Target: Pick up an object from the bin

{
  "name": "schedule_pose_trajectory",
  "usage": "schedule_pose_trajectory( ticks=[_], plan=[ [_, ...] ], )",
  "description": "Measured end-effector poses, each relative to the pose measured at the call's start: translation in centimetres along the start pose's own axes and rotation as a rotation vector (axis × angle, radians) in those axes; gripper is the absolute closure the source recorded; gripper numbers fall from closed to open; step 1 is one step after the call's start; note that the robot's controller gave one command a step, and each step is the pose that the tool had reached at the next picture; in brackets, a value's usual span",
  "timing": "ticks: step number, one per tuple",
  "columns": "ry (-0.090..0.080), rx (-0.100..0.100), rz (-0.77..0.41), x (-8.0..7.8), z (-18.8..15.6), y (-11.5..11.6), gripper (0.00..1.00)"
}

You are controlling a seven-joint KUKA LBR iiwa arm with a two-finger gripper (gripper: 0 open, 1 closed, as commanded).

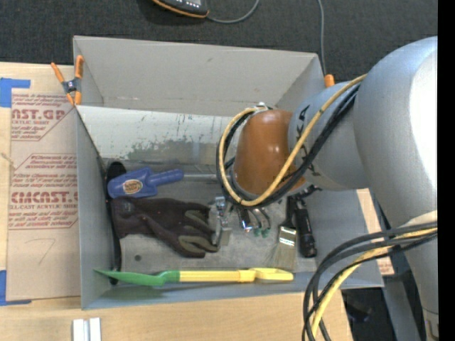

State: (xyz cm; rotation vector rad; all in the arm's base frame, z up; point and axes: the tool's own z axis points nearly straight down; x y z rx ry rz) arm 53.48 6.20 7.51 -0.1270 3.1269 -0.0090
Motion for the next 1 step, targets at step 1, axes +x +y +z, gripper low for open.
schedule_pose_trajectory(
  ticks=[1],
  plan=[
    [-0.003, -0.002, -0.009, 0.44, 0.32, 1.0, 1.0]
  ],
)
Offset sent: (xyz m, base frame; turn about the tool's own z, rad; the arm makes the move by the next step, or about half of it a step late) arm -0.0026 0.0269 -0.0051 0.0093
